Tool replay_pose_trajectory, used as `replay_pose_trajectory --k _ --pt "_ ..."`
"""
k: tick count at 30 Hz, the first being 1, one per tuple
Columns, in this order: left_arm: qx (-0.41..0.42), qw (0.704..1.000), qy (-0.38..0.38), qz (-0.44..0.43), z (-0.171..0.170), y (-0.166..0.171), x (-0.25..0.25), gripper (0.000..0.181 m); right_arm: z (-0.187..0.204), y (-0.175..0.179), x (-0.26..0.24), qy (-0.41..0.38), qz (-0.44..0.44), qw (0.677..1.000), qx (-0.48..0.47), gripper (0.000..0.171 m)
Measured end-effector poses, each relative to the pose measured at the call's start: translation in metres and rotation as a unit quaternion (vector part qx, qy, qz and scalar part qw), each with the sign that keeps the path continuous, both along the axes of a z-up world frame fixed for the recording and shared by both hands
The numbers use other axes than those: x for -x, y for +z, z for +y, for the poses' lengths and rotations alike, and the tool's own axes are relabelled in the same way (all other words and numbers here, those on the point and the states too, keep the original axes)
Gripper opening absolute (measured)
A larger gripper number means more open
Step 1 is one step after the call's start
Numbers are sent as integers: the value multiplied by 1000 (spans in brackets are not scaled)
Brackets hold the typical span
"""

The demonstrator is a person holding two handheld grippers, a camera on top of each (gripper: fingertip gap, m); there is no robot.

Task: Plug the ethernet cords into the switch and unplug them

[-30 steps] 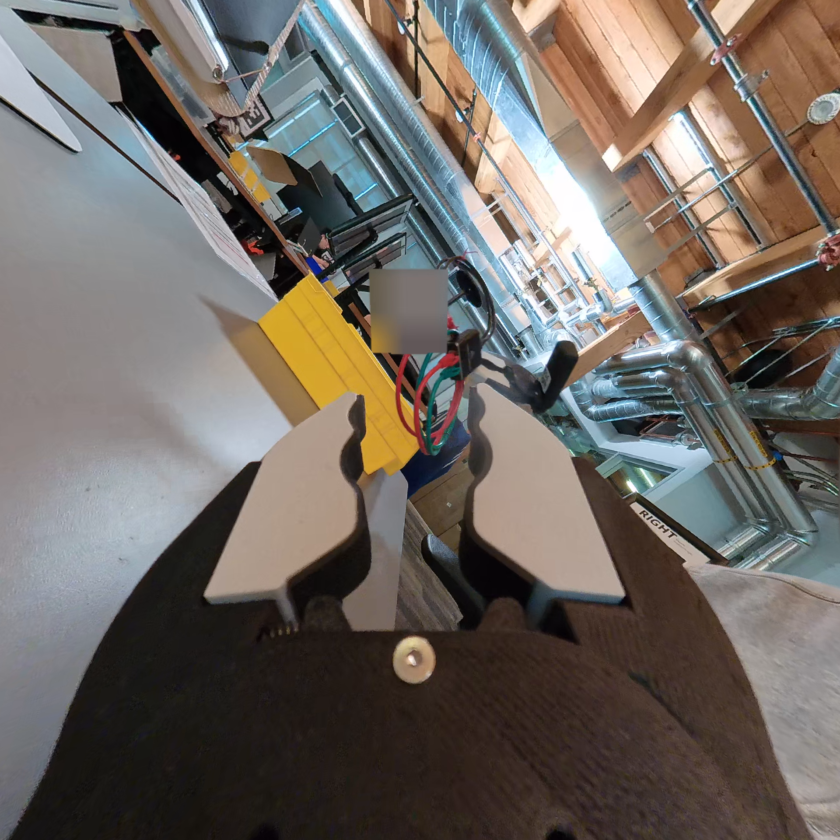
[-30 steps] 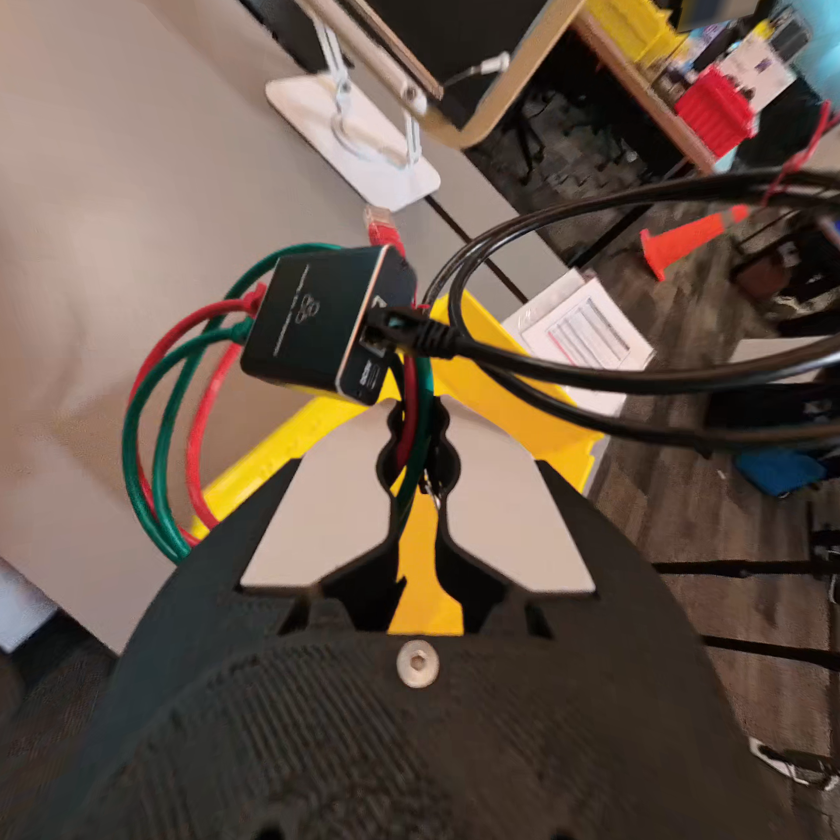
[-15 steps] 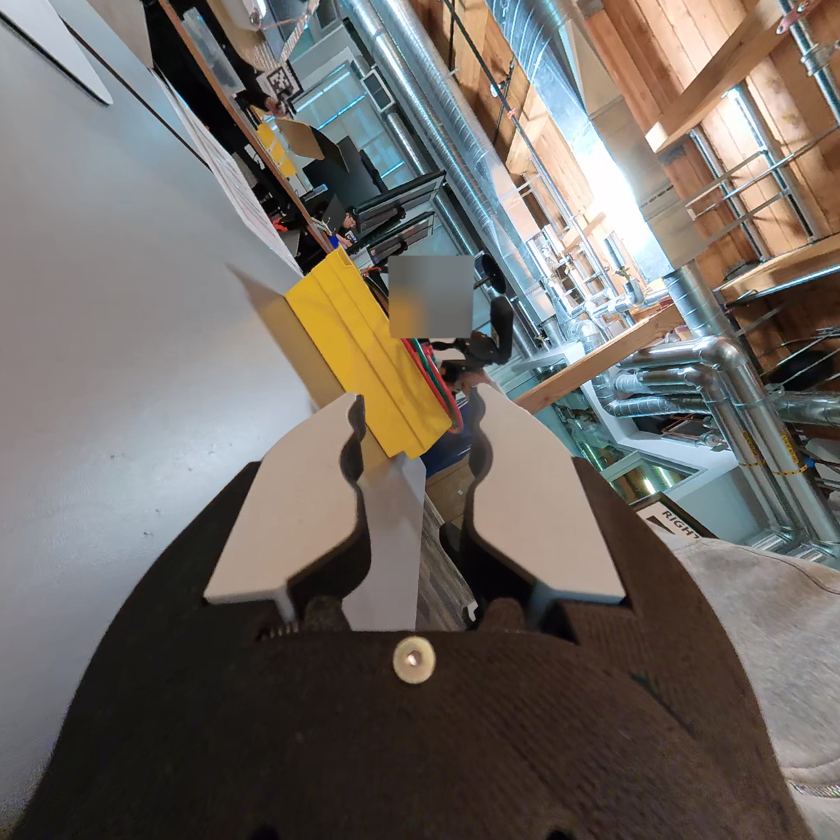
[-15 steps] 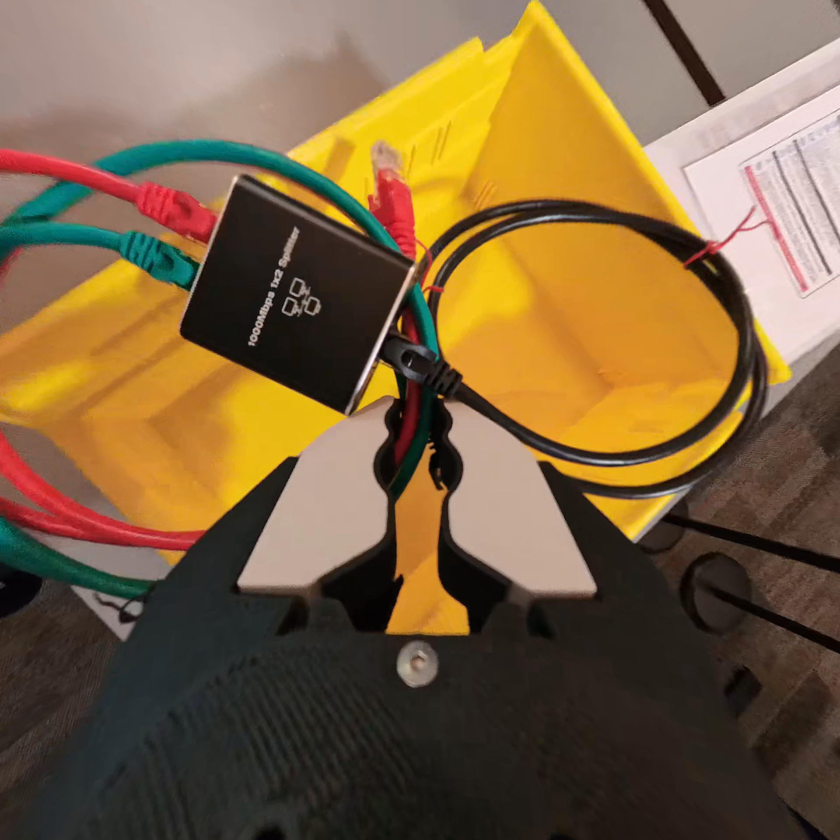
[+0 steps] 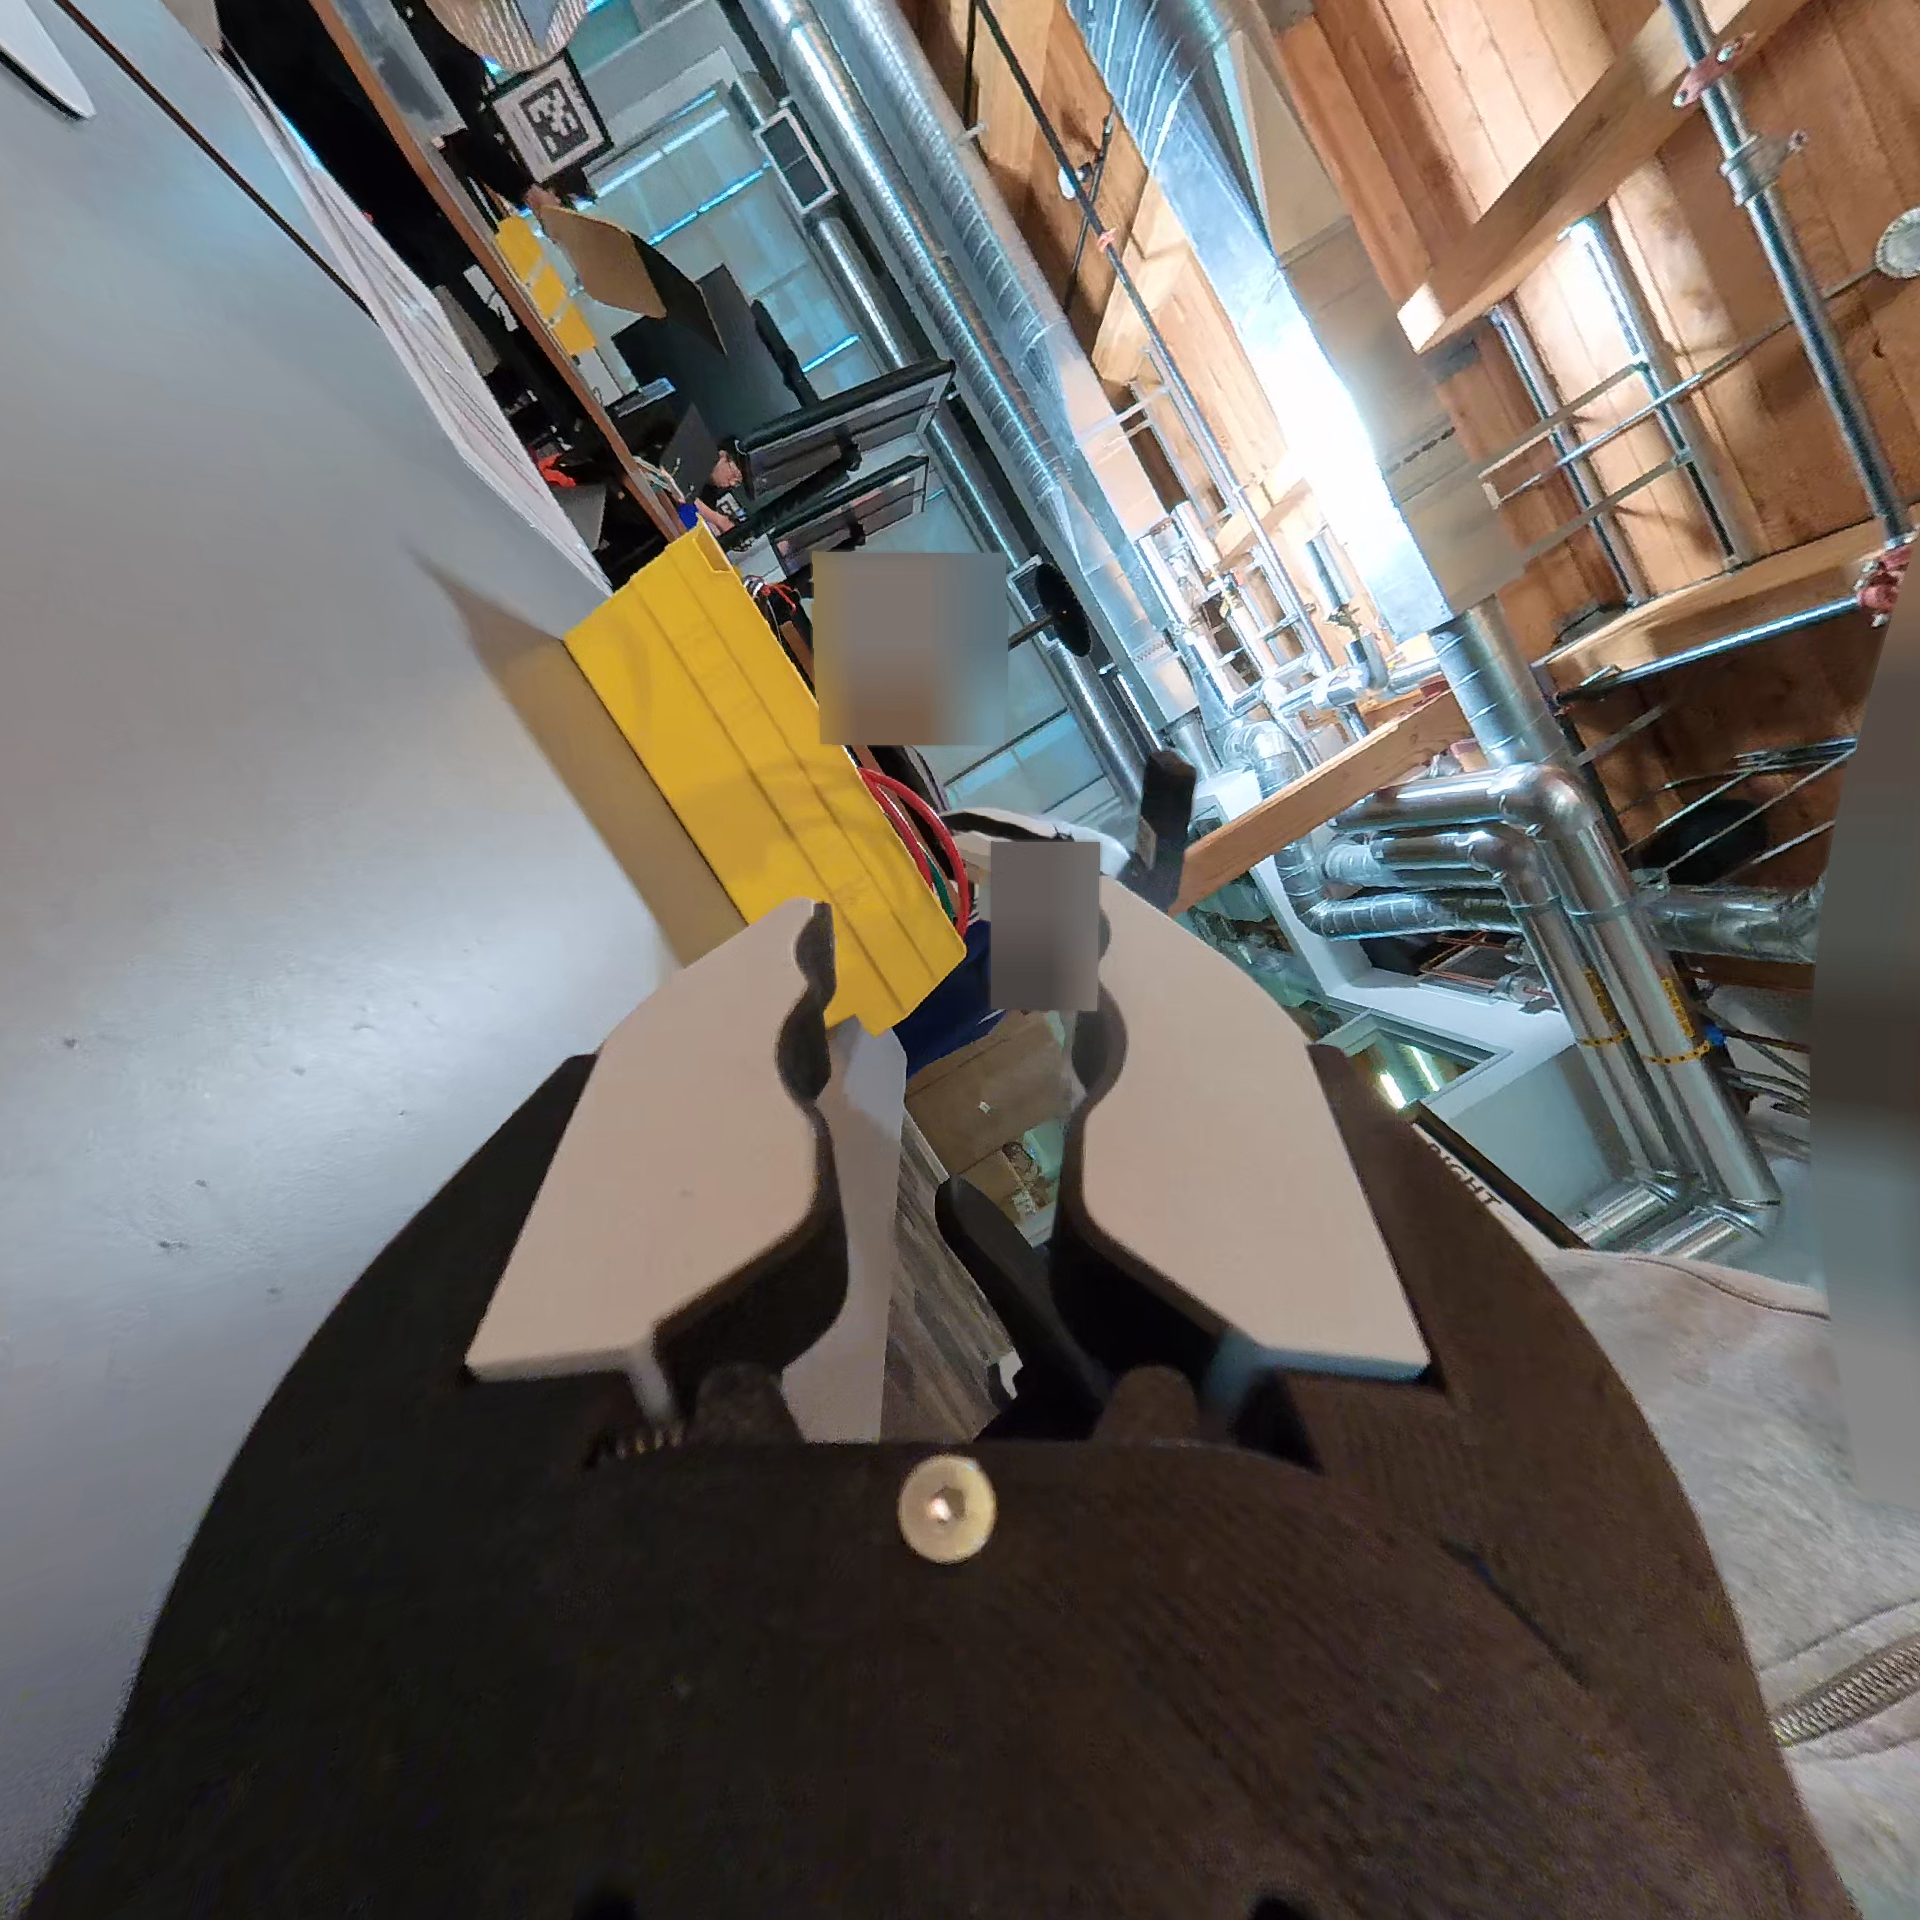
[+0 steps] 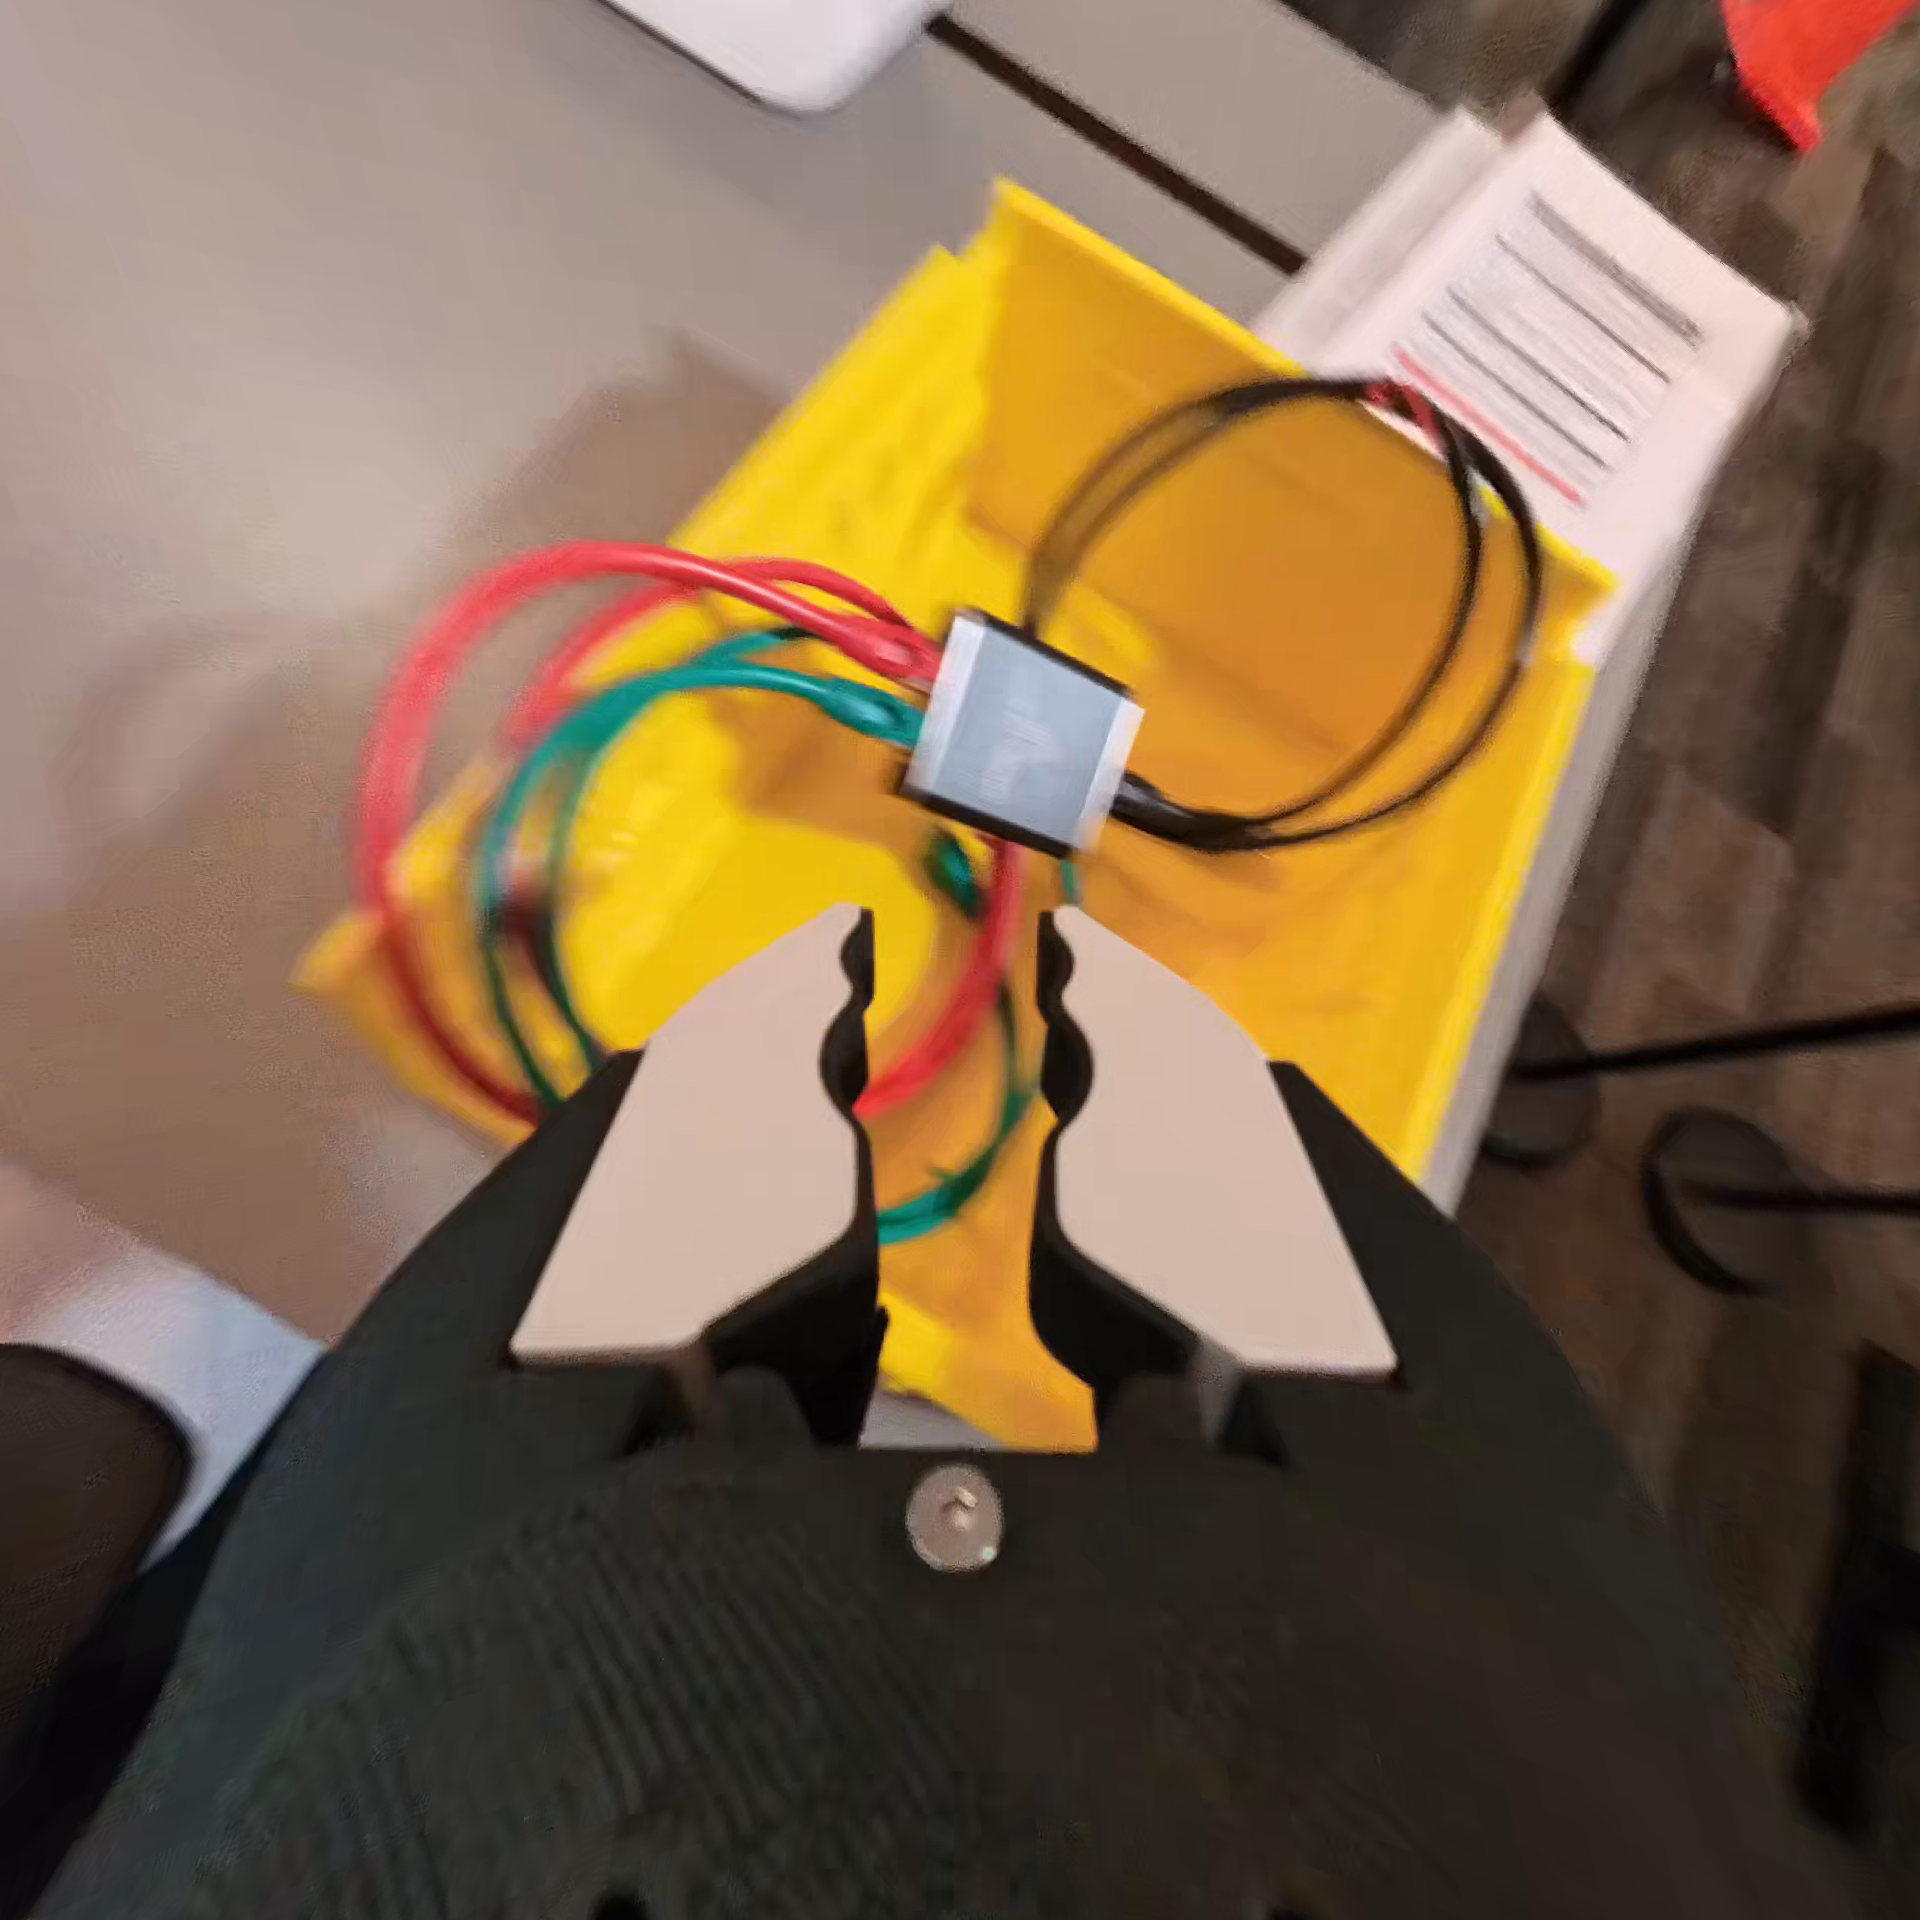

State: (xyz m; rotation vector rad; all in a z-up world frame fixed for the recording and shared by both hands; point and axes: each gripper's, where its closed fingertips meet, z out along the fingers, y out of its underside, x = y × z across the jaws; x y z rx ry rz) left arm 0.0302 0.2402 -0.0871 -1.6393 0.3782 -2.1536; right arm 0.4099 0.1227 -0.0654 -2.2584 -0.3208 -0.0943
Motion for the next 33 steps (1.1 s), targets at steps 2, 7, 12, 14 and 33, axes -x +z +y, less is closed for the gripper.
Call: replay_pose_trajectory --k 2,7,12,14,33 --pt "3 1000 -6 -3 -2 0 -2 44 -3 0 39 29 -10 999 -23 30" --pt "-9 1000 -23 6 -9 0 -10 44 6 -23 75 32 -81 996 -13 12" --pt "-22 999 -32 6 -14 5 -11 44 12 -25 74 -3 115 993 -22 6" --pt "-23 999 -31 5 -14 6 -10 44 15 -26 74 -23 193 980 -47 6" --pt "-7 998 -55 -6 -17 6 -11 45 -46 20 -21 -307 188 846 -394 20"
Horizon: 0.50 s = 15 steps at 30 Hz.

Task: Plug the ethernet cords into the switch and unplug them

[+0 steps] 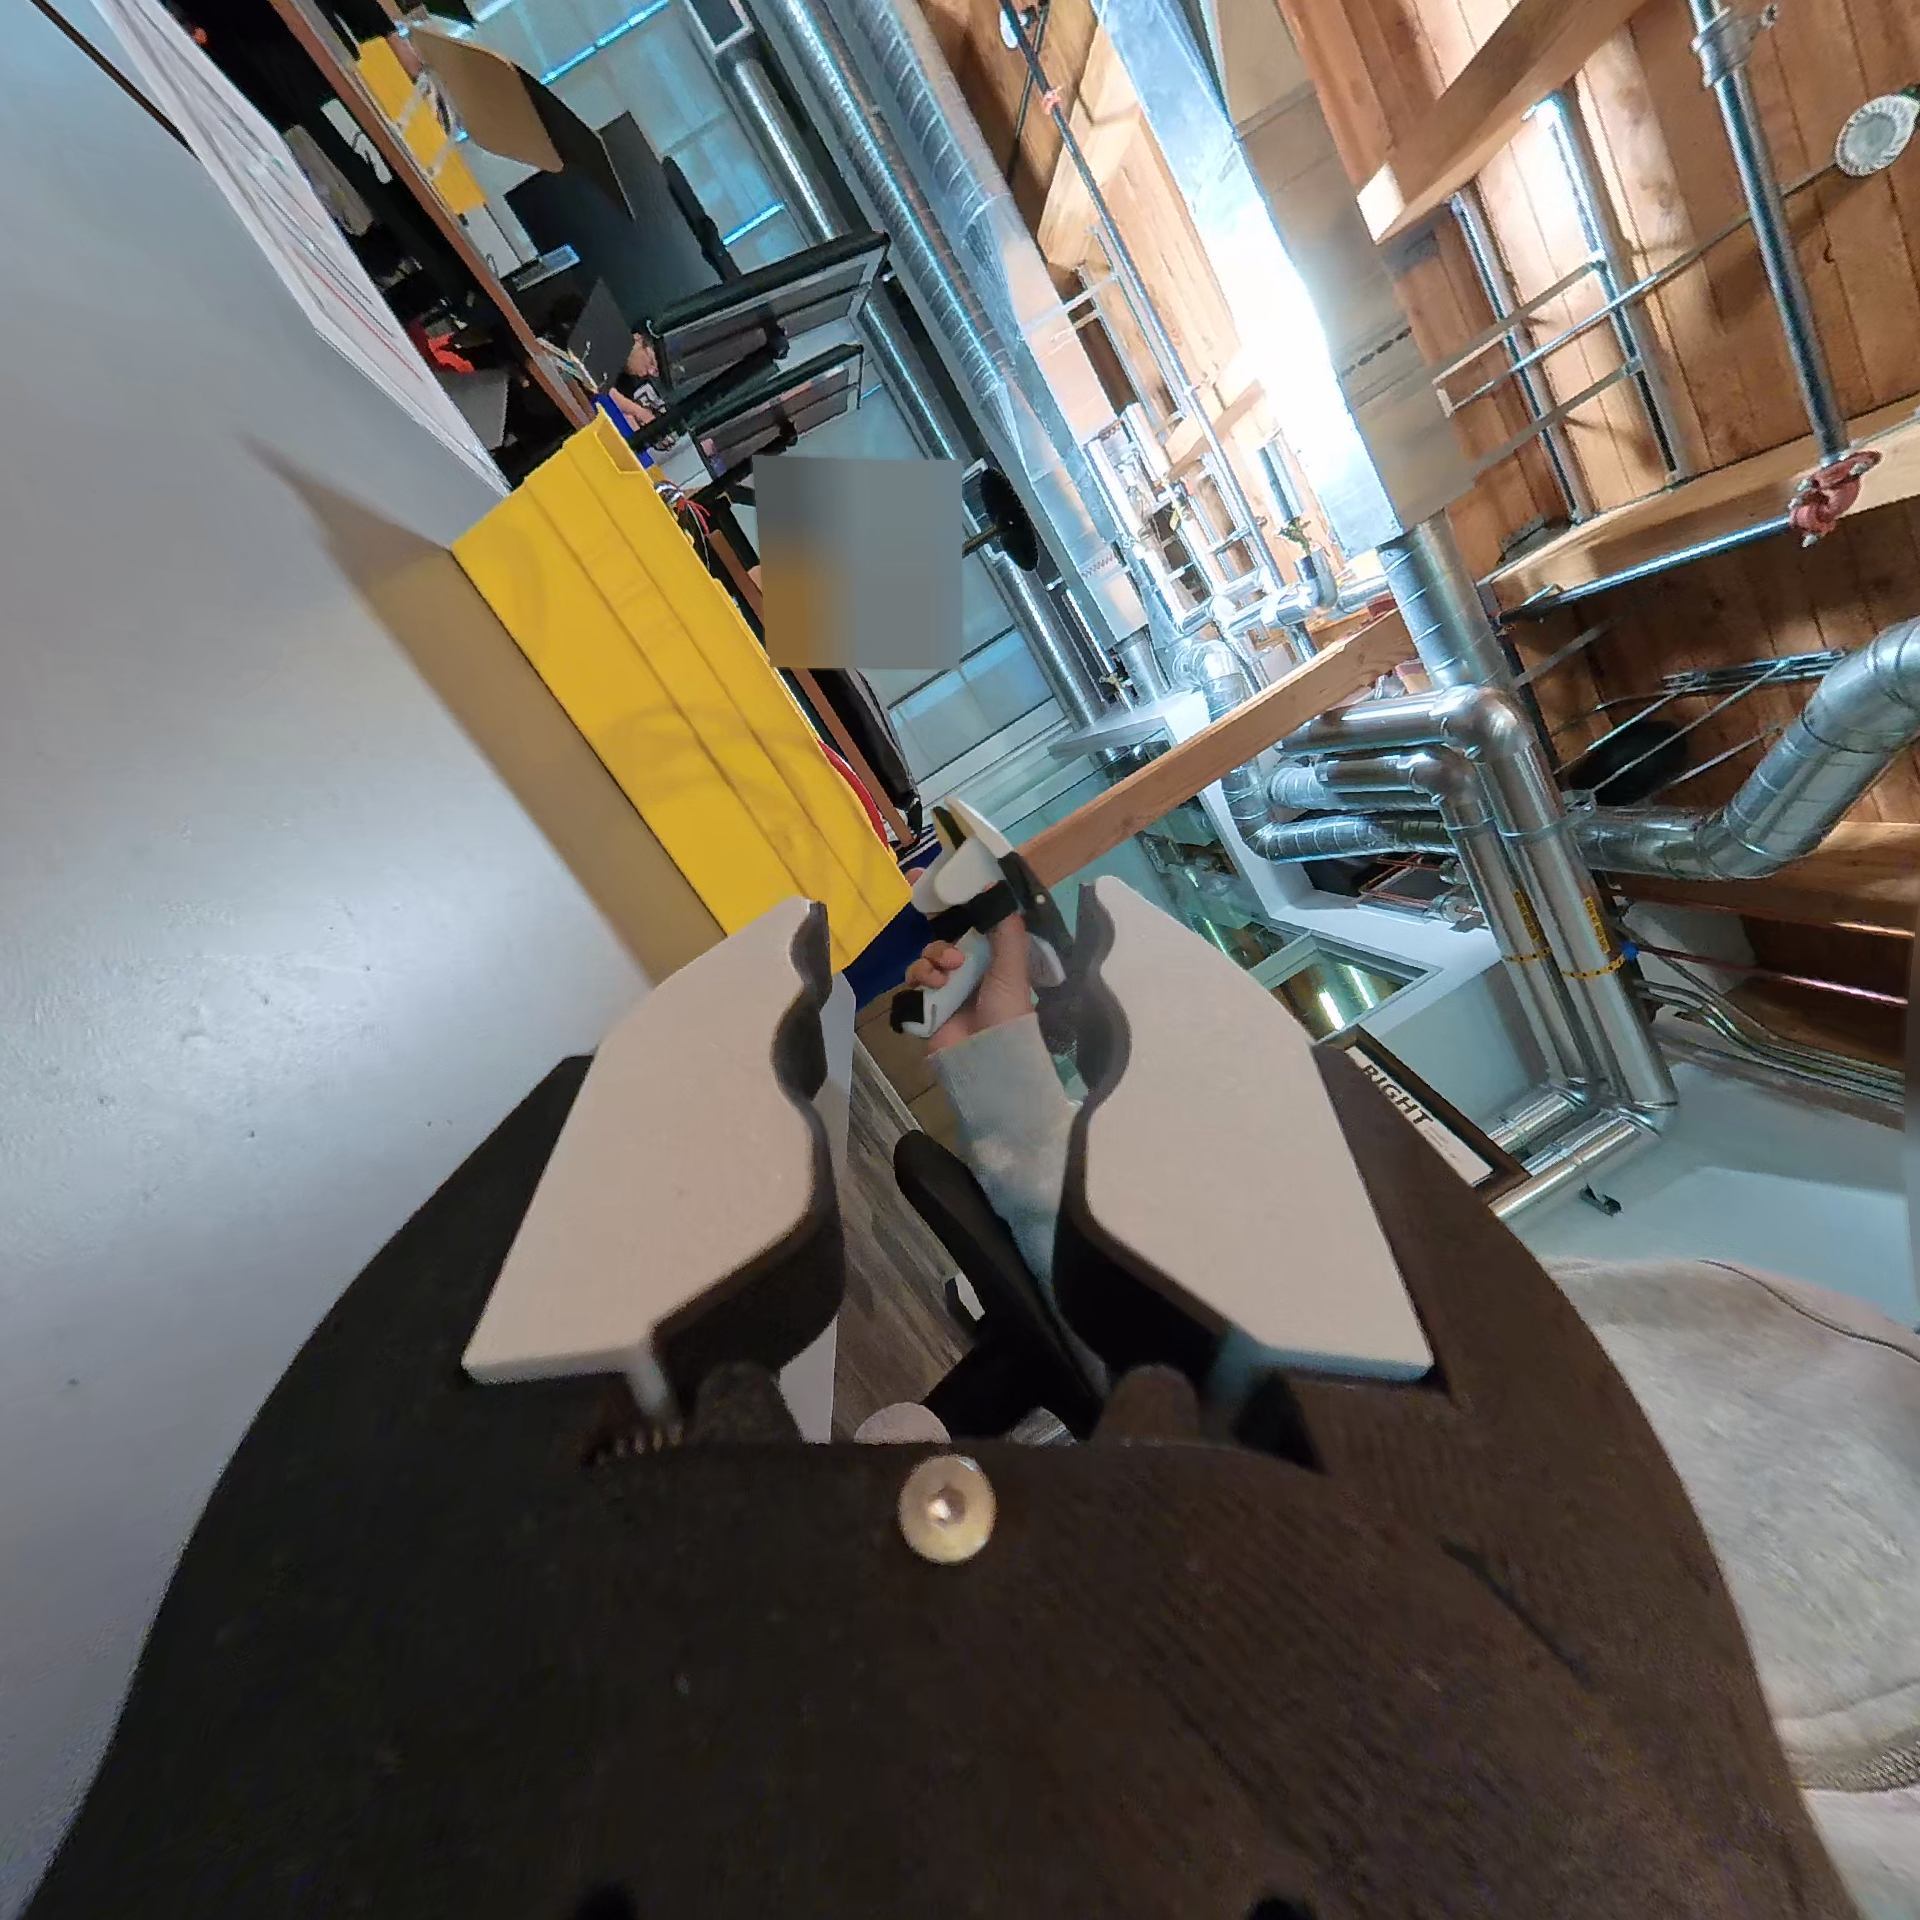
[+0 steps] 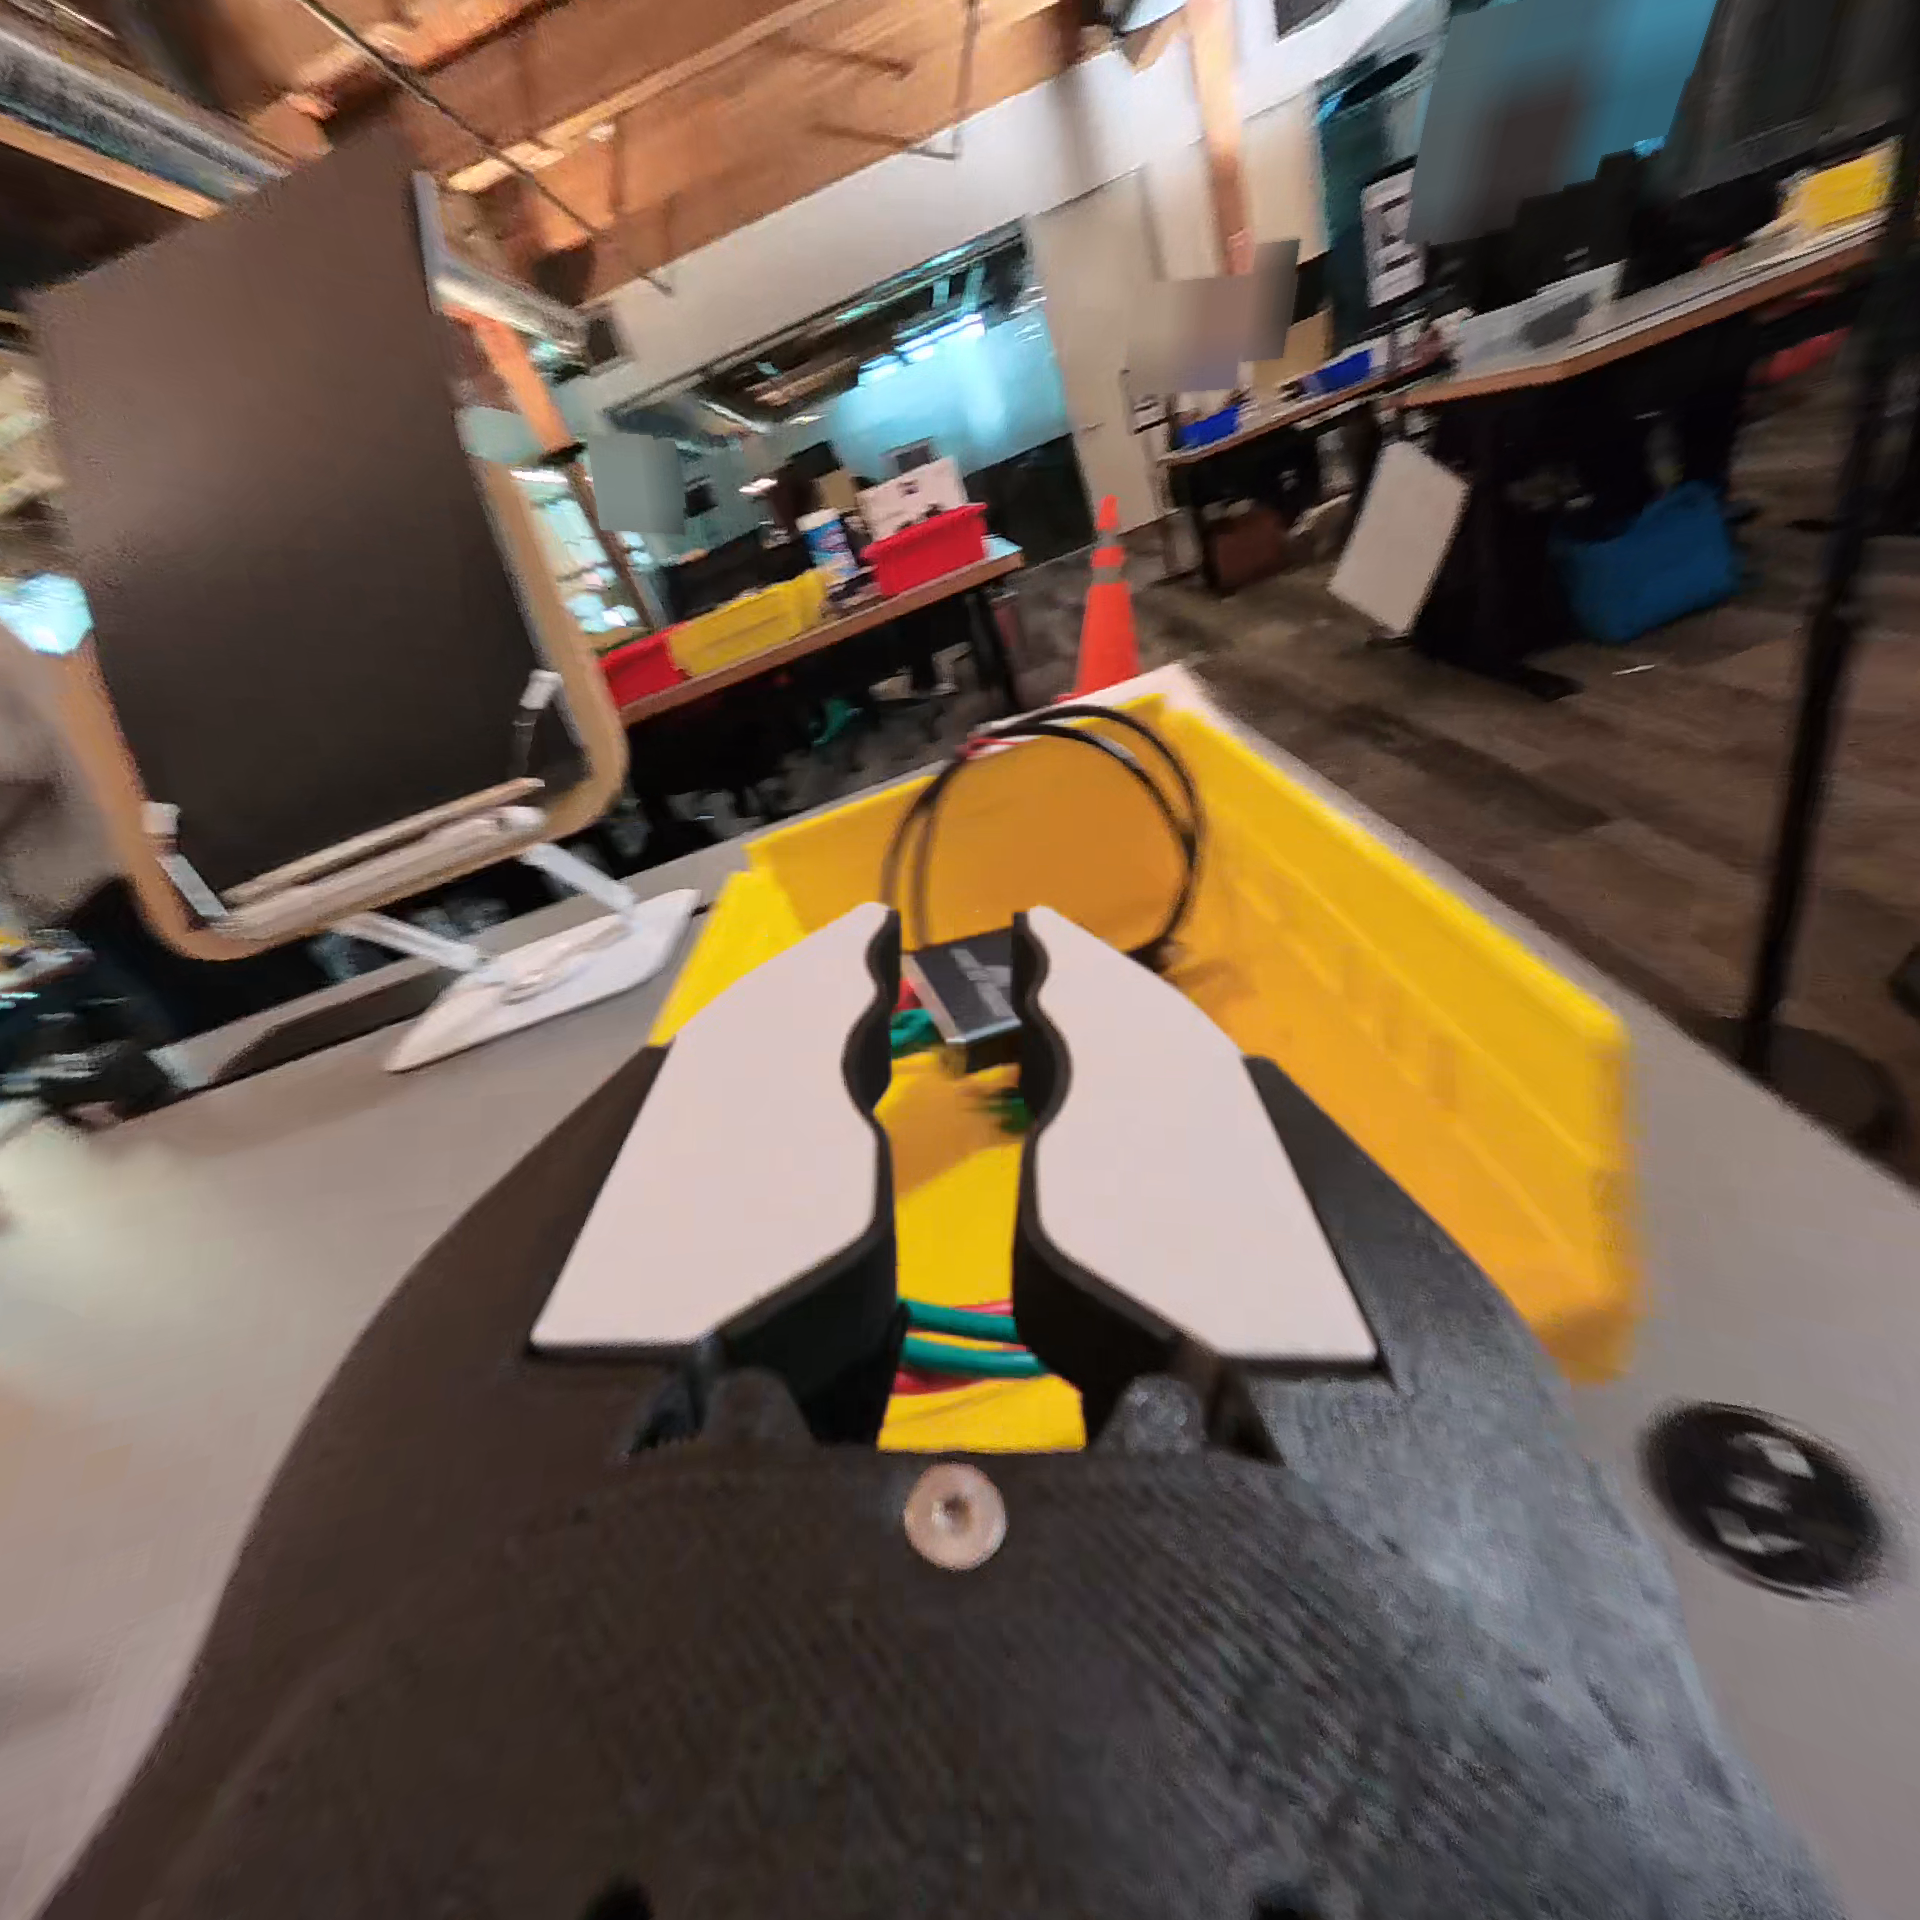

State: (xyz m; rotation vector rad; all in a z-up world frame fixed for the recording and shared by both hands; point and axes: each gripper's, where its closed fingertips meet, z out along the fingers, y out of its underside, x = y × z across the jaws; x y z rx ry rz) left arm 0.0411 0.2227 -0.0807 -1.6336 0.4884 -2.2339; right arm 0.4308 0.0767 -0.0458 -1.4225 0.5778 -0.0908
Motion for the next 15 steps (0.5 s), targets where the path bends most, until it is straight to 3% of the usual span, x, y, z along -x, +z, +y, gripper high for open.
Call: replay_pose_trajectory --k 7,12,15 --pt "-39 999 7 29 2 -4 0 47 -34 -6 -47 -102 -39 994 18 26" --pt "-121 989 33 83 8 -9 2 47 -40 -31 -62 -163 10 984 72 55" --pt "-184 973 60 122 14 -13 8 46 -45 -27 -65 -180 -23 978 105 64"
